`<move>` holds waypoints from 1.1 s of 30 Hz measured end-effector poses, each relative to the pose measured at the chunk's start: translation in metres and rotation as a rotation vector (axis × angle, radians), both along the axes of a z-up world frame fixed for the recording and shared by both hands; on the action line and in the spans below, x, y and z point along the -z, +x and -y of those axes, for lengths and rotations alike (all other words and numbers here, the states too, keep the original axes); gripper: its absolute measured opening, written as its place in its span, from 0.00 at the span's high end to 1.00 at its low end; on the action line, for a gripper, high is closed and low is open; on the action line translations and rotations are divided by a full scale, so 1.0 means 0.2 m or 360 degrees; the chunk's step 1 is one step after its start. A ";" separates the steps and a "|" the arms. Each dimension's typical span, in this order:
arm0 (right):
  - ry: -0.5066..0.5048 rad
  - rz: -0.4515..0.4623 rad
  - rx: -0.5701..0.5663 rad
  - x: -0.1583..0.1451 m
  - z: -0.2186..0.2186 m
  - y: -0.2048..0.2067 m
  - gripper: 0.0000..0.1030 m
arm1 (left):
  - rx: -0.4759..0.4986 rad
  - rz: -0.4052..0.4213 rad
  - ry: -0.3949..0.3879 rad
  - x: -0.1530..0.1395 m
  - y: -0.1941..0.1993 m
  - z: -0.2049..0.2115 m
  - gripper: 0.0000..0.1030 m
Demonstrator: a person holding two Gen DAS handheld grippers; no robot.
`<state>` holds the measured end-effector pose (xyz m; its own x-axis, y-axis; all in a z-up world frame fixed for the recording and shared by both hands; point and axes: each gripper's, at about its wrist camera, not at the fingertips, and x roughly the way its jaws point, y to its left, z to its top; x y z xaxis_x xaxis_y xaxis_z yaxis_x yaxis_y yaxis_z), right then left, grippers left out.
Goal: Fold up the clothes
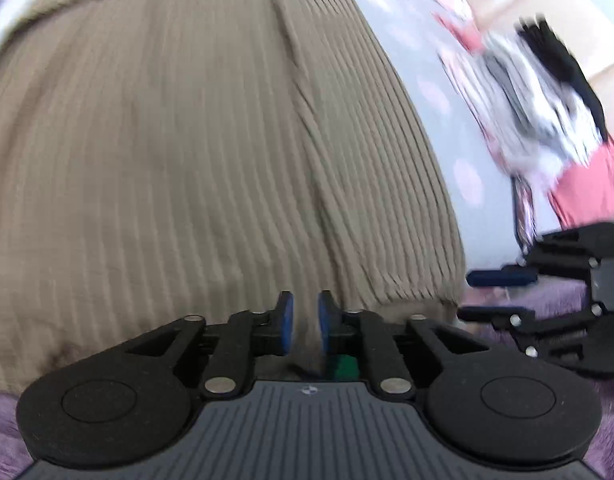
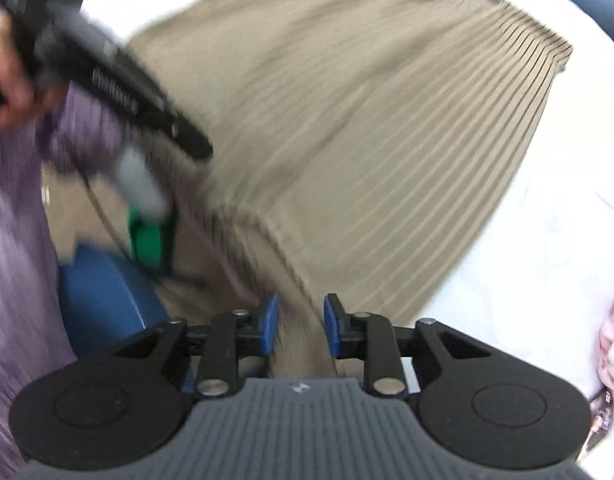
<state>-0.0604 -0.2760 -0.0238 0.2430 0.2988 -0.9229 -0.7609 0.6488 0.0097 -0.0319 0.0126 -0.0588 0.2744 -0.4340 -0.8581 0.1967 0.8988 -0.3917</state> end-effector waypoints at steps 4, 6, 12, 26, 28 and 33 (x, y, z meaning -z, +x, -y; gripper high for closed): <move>0.0096 0.0074 0.0119 0.01 -0.18 -0.01 0.61 | -0.0238 0.0116 0.0128 -0.05 -0.02 -0.16 0.85; 0.0107 0.0076 0.0146 0.02 -0.25 0.01 0.59 | -0.0382 0.0138 0.0132 -0.06 -0.03 -0.27 0.85; 0.0113 0.0047 0.0108 0.07 -0.40 0.03 0.57 | -0.0694 0.0141 0.0148 -0.08 -0.09 -0.52 0.77; 0.0101 -0.0031 -0.0109 0.17 -0.62 0.12 0.53 | -0.1000 0.0047 0.0223 0.02 -0.18 -0.90 0.56; 0.0103 -0.0041 -0.0130 0.18 -0.65 0.12 0.53 | -0.1051 0.0042 0.0214 0.03 -0.20 -0.94 0.56; 0.0095 -0.0046 -0.0168 0.19 -0.70 0.13 0.53 | -0.1037 -0.0003 0.0198 0.12 -0.18 -0.98 0.61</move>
<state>-0.0342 -0.1352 -0.0612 0.1807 0.3758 -0.9089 -0.8238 0.5627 0.0689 -0.0677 0.2094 -0.0821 0.4456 -0.0776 -0.8919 -0.4033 0.8720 -0.2773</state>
